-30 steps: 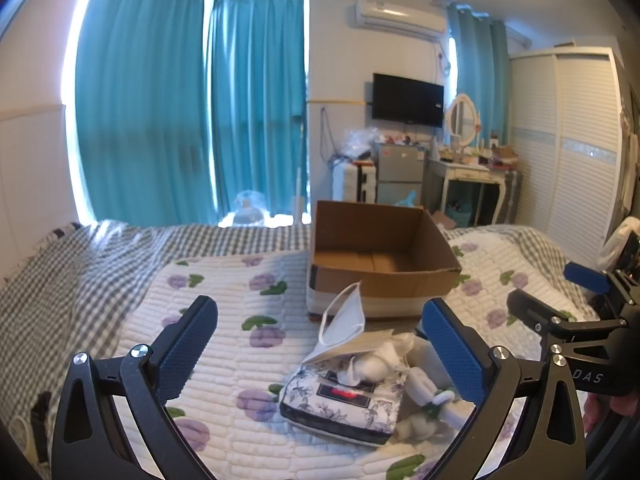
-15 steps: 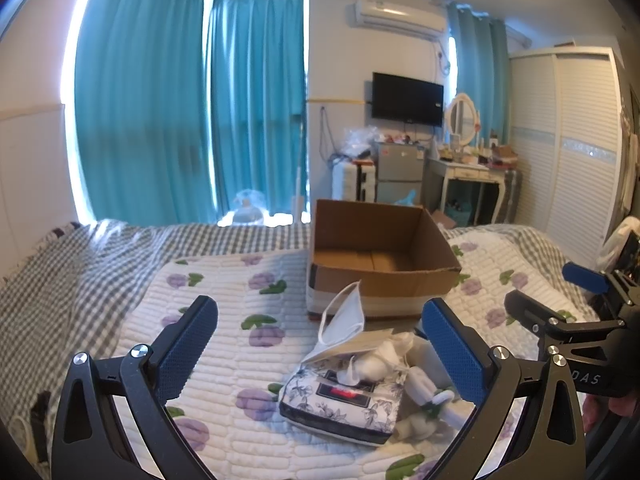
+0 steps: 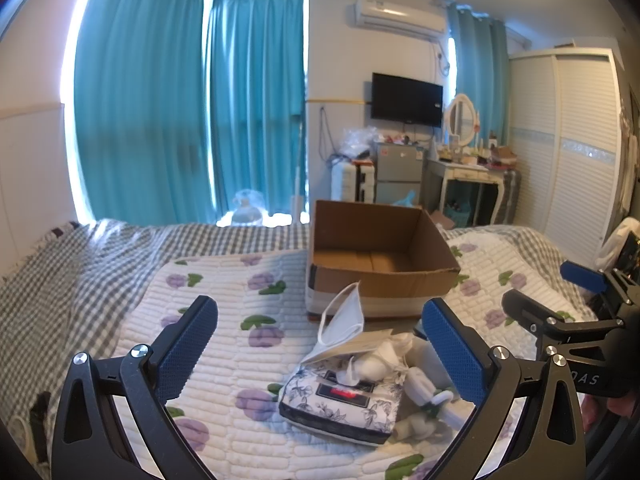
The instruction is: Organize soft objects
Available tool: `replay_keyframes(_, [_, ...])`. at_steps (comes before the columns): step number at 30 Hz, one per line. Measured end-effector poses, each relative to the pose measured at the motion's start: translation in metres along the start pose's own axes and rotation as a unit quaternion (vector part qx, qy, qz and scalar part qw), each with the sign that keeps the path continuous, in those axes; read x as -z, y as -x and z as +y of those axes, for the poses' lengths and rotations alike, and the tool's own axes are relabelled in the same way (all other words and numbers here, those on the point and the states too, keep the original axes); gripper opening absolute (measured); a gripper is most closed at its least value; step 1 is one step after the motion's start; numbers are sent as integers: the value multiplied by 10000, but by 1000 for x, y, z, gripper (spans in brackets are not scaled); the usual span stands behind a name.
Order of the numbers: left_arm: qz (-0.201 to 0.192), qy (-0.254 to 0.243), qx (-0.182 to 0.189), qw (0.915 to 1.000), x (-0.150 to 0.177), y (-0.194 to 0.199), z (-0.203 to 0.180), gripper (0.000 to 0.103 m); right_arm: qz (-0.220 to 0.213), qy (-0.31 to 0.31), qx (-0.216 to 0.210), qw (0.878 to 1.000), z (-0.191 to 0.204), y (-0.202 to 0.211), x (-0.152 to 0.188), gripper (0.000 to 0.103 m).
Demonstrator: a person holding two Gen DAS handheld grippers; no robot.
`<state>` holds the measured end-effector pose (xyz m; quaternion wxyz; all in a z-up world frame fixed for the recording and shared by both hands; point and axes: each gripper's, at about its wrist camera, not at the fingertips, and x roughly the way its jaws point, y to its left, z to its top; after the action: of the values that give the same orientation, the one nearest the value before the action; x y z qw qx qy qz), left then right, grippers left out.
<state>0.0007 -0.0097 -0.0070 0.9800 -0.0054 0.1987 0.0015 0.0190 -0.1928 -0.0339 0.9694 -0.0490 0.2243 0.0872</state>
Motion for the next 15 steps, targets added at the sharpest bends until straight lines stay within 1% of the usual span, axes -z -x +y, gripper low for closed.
replay_keyframes(5, [-27,2,-41,10000,-1,4,-2,103,-38,15,-15,10000,0,5,-3,103])
replay_keyframes(11, [-211,-102,-56,9997,-8,27,-4,103,-198,109,-76,9997,0,27,-10,103])
replay_keyframes(13, [-206,-135,-49,9997,-7,33,-4,103,-135,188,-100,9997,0,31,-9,103])
replay_keyframes(15, [-126,-160,-78,9998,-3,35,-2,103,24,262,-119,9996,0,31,-3,103])
